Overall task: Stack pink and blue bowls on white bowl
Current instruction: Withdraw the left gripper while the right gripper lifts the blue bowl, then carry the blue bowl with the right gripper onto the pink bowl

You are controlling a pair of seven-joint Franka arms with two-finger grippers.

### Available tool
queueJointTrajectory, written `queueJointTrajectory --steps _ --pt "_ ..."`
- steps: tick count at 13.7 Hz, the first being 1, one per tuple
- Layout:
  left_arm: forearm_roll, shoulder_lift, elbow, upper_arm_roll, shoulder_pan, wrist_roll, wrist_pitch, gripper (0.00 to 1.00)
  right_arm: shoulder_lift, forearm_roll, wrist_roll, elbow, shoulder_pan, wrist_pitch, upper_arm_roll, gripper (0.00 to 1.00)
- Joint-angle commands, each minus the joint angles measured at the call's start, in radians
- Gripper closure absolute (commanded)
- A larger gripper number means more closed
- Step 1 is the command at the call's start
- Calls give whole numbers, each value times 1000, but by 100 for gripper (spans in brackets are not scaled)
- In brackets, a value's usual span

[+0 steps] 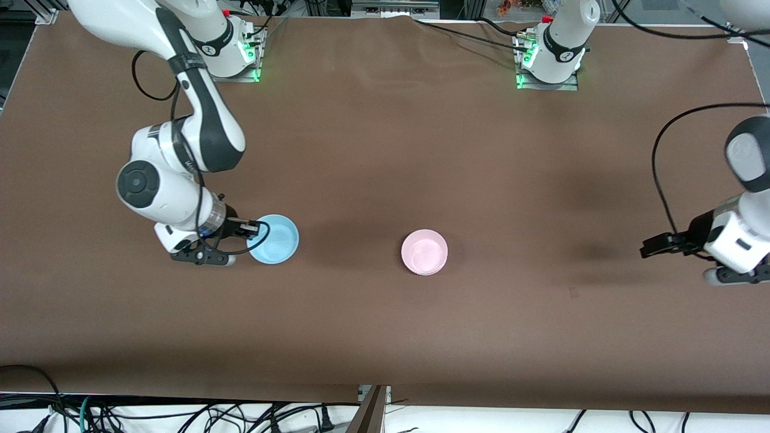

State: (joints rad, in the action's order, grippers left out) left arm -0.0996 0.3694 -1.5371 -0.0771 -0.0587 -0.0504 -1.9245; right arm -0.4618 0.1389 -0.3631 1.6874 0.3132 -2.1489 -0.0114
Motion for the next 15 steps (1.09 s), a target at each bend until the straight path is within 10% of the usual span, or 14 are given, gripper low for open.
queueJointTrajectory --steps 1,15 --pt "76 -110 -9 5 -4 -16 108 0 -15 13 -136 -35 64 0 1 99" --pt "113 -164 138 11 -4 -14 378 0 -310 73 -899 -408 411 -278 21 99"
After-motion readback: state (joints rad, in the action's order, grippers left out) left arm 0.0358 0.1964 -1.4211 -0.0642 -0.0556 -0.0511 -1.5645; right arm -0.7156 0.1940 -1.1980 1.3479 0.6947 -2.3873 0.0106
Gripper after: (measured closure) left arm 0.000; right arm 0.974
